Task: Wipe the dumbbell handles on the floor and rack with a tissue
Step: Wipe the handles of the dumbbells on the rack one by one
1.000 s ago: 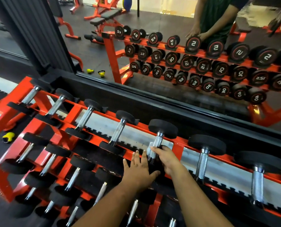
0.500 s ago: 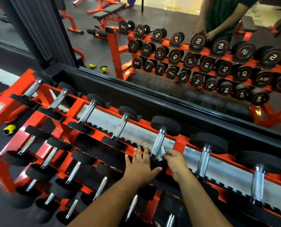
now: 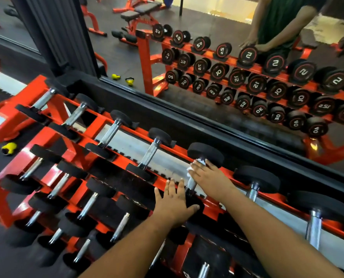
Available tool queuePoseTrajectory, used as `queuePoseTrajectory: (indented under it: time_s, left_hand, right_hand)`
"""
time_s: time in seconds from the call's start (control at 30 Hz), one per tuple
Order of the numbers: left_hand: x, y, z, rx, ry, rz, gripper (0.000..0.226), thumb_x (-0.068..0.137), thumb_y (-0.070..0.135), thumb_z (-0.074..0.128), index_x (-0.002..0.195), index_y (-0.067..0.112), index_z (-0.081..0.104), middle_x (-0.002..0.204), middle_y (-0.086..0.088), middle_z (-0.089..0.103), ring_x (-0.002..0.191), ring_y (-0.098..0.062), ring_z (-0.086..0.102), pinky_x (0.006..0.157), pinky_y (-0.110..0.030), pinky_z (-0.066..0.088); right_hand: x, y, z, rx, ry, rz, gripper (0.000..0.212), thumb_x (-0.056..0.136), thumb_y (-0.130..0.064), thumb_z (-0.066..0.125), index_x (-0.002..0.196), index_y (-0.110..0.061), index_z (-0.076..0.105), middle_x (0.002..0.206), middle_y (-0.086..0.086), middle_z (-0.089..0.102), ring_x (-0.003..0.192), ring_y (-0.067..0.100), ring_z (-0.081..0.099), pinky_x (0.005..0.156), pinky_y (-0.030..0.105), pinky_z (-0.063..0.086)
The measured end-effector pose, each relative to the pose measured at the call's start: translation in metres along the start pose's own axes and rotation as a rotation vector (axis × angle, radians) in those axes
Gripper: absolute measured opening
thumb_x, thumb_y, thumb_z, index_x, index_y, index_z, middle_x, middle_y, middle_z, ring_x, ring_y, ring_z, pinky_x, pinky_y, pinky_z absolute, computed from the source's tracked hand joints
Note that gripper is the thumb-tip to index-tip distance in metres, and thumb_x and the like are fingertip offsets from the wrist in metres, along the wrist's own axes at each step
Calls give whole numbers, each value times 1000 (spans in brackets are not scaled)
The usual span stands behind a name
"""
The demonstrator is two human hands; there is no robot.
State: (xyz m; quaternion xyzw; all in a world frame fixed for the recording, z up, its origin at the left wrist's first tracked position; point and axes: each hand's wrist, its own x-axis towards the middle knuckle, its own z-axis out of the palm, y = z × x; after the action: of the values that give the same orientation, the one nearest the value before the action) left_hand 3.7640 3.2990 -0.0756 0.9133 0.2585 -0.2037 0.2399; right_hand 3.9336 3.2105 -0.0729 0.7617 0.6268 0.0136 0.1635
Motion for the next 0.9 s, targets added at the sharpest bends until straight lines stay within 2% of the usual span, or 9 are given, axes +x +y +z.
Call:
queuePoseTrajectory:
  time_s: [0.07, 0.13, 0.23, 0.33, 0.43, 0.5, 0.63, 0.77, 0.9]
  left_hand:
    - [0, -1, 2, -5, -5, 2, 101, 92, 77, 34, 159, 22, -17, 168, -14, -16, 154, -26, -19, 119, -62, -12]
    - [1, -1, 2, 4, 1, 1, 101, 92, 77, 34, 159, 22, -17, 168, -14, -15, 154, -27, -18, 119, -62, -11]
    - [2, -1, 1, 3, 9, 3, 101, 92, 77, 35, 159, 20, -16, 168, -15, -13, 155, -27, -17, 120, -63, -9]
    - [1, -1, 1, 6, 15, 6, 101, 92, 77, 34, 159, 20, -17, 168, -15, -13, 155, -27, -17, 120, -63, -9]
    - [0, 0, -1, 7, 6, 5, 101, 93, 77, 34, 159, 21, -18, 168, -14, -16, 154, -27, -18, 120, -62, -10]
    - [-1, 0, -1, 9, 2, 4, 100, 93, 77, 34, 159, 21, -18, 168, -14, -15, 154, -27, -18, 120, -62, -10]
    - [0, 0, 0, 18, 7, 7, 100, 93, 77, 32, 159, 19, -16, 168, -15, -13, 155, -27, -16, 121, -62, -8]
    - [-2, 1, -2, 25, 5, 8, 99, 94, 76, 32, 159, 20, -17, 168, -14, -14, 155, -26, -15, 121, -62, -8]
    - [-1, 0, -1, 0, 13, 16, 99, 94, 74, 36, 160, 21, -15, 168, -13, -12, 155, -24, -16, 120, -61, -9]
  right_hand:
    - [4, -4, -5, -93, -64, 64, 63, 101, -19, 46, 158, -12, 21, 166, 14, 17, 155, 28, 7, 124, 45, 6]
    - [9, -14, -12, -124, -91, 74, 59, 101, -22, 46, 156, -11, 27, 164, 16, 22, 154, 30, 11, 124, 48, 9]
    - [5, -18, -14, -62, -93, -105, 51, 100, -19, 49, 150, -17, 41, 159, 8, 36, 152, 24, 22, 124, 49, 6]
    - [-11, -1, -8, 53, -47, -207, 59, 98, -13, 49, 154, -24, 36, 164, 2, 28, 154, 19, 15, 124, 47, -1]
    - [-16, 2, -4, 35, -28, -2, 74, 96, -9, 49, 160, -26, 15, 168, 10, 6, 156, 26, -2, 125, 51, 0]
    - [-15, -12, -1, 73, -40, 72, 72, 97, -13, 51, 159, -25, 16, 168, 13, 4, 155, 29, -6, 125, 50, -3]
    - [-11, -14, -1, 9, -24, -69, 62, 95, -18, 58, 153, -24, 36, 162, 6, 31, 153, 26, 18, 124, 55, 7]
    - [15, -11, -11, -220, -94, 7, 53, 97, -26, 56, 147, -18, 41, 155, 12, 41, 148, 31, 29, 123, 54, 8]
    - [14, -24, -12, -116, -91, -75, 43, 95, -26, 59, 137, -19, 54, 141, 7, 55, 140, 26, 42, 123, 58, 10]
